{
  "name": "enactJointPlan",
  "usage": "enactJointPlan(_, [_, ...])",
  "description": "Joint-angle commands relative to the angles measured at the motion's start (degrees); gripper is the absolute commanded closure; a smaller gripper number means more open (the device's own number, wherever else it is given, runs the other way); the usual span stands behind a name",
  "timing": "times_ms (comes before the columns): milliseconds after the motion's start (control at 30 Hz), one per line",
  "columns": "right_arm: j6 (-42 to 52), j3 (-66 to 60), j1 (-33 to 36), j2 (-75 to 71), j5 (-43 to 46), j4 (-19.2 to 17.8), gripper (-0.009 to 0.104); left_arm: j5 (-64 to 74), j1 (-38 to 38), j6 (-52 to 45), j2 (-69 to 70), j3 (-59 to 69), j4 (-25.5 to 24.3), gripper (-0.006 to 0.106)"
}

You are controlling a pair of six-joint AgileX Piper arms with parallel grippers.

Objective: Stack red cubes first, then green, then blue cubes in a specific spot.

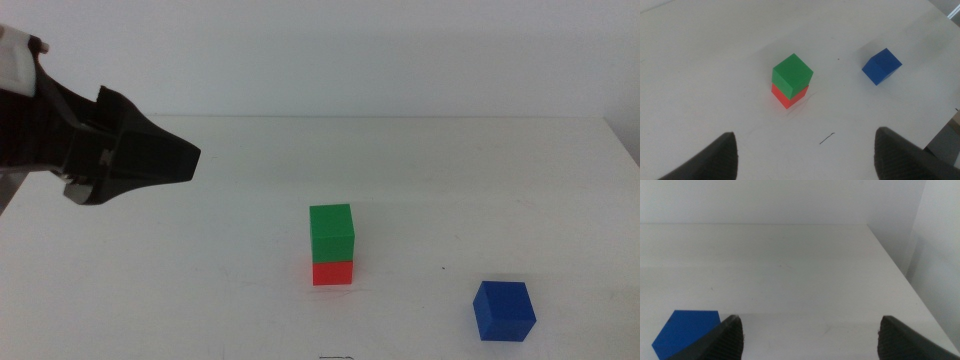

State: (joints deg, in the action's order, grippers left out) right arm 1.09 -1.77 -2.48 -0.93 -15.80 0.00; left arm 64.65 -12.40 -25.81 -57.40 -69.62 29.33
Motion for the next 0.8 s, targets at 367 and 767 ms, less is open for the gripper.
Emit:
enactJointPlan(367, [0.3,27.3,0.0,20.4,-11.3,0.8,0.001,-2.8,-0.1,0.0,0.6,-1.5,2.8,0.007])
enactJointPlan(767, [-2.0,53.9,9.9,45.2,-40.8,-2.1,0.001,-2.7,-0.1,0.0,0.6,-1.5,2.8,0.007])
